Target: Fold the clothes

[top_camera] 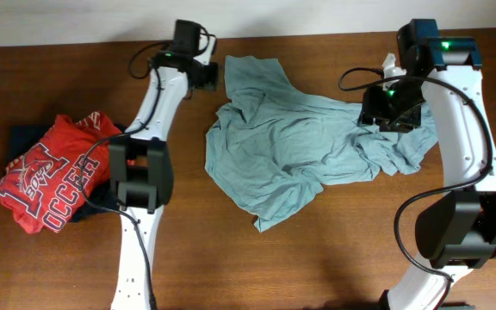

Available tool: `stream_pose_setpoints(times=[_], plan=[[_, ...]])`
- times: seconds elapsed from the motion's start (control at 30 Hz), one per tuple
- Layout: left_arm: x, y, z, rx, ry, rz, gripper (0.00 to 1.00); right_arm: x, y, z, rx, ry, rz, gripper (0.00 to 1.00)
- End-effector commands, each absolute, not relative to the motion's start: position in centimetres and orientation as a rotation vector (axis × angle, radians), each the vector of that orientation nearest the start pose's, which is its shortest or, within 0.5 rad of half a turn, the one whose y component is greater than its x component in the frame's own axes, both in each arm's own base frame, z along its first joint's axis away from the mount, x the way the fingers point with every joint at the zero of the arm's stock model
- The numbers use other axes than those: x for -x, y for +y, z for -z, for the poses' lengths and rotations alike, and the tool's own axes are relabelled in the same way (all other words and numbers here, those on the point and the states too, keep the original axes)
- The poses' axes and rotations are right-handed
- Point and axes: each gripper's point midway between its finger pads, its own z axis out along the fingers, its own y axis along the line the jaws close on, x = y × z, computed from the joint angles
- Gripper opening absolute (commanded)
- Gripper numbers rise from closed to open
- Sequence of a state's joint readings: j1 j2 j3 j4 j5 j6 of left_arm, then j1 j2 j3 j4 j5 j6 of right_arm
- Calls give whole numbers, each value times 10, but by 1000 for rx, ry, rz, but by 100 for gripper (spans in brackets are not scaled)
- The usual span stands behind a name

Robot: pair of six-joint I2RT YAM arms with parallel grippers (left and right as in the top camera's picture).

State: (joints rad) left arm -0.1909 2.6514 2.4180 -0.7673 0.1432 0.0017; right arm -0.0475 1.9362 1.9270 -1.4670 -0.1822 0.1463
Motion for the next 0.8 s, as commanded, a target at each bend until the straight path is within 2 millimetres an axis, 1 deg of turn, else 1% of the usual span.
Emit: stream_pose_setpoints(times=[0.0,0.03,0.07,0.13,0.23,0.3,0.33,0.43,0.47,0.57,0.67,0.77], plan=[[-616,-161,-36,-318,2549,451,22,-380,12,-186,-275,3009,-270,51],[-616,-164,-37,-323,2547,470,37,-380,12,-186,-275,3009,-270,51],[-615,-166,-37,-324,2547,475,46,-380,12,-186,-275,3008,-270,51],[-614,-170,-37,-312,2549,484,49,-380,12,-186,-275,3008,-269,51],[-613,-178,-32,-302,2556,497,49,-380,12,-186,-275,3008,-270,51],[-610,-187,-24,-320,2565,502,49,-380,12,-186,-276,3008,-269,51],[-608,-191,-16,-329,2575,505,49,-380,12,-186,-275,3008,-270,51],[-603,-200,-3,-332,2600,514,49,-380,12,-186,-275,3008,-269,51],[-601,-201,4,-334,2612,515,49,-380,12,-186,-275,3008,-270,51],[-599,-200,10,-318,2628,518,49,-380,12,-186,-275,3009,-269,51],[-600,-200,11,-317,2628,512,48,-380,12,-186,-275,3009,-269,51],[-601,-196,12,-310,2629,480,29,-380,12,-186,-275,3008,-269,51]])
